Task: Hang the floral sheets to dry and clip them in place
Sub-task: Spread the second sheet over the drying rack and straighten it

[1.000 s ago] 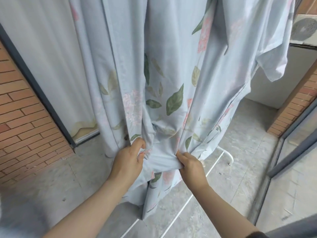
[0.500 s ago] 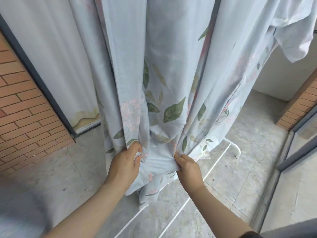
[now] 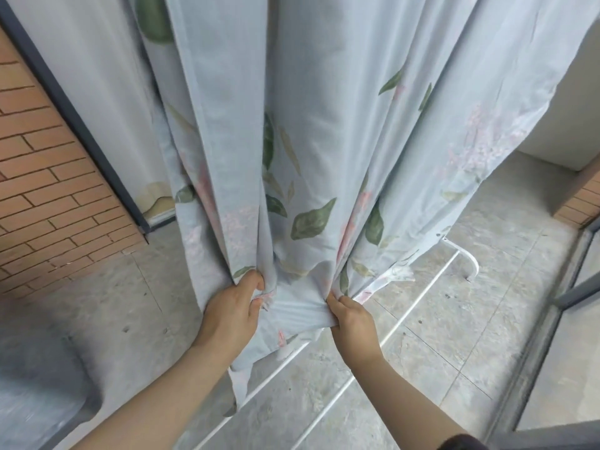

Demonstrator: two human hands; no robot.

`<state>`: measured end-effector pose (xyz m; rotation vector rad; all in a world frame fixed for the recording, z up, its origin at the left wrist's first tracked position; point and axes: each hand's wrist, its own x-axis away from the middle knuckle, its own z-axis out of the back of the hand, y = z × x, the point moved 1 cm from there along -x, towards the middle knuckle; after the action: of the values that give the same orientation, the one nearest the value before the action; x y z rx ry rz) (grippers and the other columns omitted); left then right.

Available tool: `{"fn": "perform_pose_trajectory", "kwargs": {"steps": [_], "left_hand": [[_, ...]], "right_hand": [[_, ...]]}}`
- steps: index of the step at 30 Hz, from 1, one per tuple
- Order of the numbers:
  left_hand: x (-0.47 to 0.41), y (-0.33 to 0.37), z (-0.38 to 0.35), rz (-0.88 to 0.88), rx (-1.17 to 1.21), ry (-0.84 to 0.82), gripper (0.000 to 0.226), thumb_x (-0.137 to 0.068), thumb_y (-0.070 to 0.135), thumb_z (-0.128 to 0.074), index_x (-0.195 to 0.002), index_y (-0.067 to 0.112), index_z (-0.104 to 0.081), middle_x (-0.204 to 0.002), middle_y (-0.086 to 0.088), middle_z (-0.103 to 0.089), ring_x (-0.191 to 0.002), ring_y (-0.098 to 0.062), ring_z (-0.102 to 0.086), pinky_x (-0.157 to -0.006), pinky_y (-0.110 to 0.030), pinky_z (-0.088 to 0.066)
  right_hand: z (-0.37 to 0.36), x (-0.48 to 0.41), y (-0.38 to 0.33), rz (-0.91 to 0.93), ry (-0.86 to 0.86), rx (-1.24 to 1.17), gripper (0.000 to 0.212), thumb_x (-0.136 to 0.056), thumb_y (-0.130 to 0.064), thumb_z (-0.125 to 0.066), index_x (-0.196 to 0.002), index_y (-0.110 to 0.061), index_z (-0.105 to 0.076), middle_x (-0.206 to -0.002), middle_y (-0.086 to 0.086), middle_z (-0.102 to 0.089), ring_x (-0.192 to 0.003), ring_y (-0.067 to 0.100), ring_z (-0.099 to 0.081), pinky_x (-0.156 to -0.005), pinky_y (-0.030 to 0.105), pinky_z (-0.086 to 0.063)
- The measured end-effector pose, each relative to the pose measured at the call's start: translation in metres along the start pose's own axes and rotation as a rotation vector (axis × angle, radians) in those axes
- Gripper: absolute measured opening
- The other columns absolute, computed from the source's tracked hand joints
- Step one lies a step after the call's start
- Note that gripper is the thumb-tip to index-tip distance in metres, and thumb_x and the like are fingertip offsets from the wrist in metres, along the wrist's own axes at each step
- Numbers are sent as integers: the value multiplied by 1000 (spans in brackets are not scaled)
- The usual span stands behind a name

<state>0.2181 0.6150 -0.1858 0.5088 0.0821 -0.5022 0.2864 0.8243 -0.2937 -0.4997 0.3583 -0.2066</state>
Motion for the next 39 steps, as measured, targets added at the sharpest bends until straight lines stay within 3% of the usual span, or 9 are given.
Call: {"fn": "perform_pose_trajectory", "kwargs": {"steps": [8,13,16,19,24,29,32,39], "left_hand": [[9,-38,-47,6,-44,-24,13,-89,11,-60,-101,15,-55,-63,2,-53,-60,-27,-57,-54,-28,-29],[20,-69,-87,-39,-54,13,40,-81,7,-69,-93,30,-39,-56,-3,-58,-52,-29,-59,-49,-24,-28],[21,-89,-115,-33,-32,57,35,-87,11,-63,-94,31,-36,-62,-7,-61,-60,-32,-60,-52,-27,-29],[19,-109,-141,-30,-9,123,18,-91,16,-58,-102,25,-46,-72,-7,-64,-70,-34,-61,-55,-30,-30],[23,-135,-183,-26,-68,160,14,-94,20,-53,-107,17,-49,-54,9,-37,-59,-26,-44,-53,-33,-30],[44,-152,-208,-33,-55,172,15,-93,18,-54,-107,16,-49,-59,8,-39,-61,-26,-46,-54,-32,-28],[58,-163,-212,-16,-59,164,17,-91,16,-57,-106,16,-50,-58,8,-38,-60,-28,-47,-54,-33,-32],[80,-172,-219,12,-42,149,16,-88,12,-60,-101,15,-51,-53,10,-35,-55,-24,-42,-51,-34,-36]], "right_hand": [[-60,15,23,-5,11,-7,68,-66,10,-69,-131,-10,-59,-89,3,-67,-73,27,-64,-60,37,-58],[-98,23,39,19,38,-12,70,-67,11,-68,-132,-10,-58,-93,3,-67,-75,26,-65,-63,36,-58],[-123,20,51,41,81,-24,71,-65,14,-68,-132,-8,-58,-86,4,-64,-70,26,-61,-59,34,-57],[-152,16,63,86,145,-13,73,-61,17,-69,-129,-7,-60,-88,7,-66,-69,27,-62,-59,31,-57],[-200,17,89,122,246,17,76,-60,17,-66,-131,-8,-58,-107,7,-69,-78,29,-65,-68,34,-59],[-231,36,102,137,241,1,70,-63,15,-71,-129,-6,-59,-97,8,-70,-71,26,-66,-60,33,-58],[-241,49,97,141,226,15,70,-58,14,-75,-124,-5,-63,-94,9,-71,-68,23,-67,-57,24,-55],[-256,67,95,135,177,6,74,-56,13,-78,-126,-7,-62,-101,9,-72,-68,23,-67,-56,24,-54]]}}
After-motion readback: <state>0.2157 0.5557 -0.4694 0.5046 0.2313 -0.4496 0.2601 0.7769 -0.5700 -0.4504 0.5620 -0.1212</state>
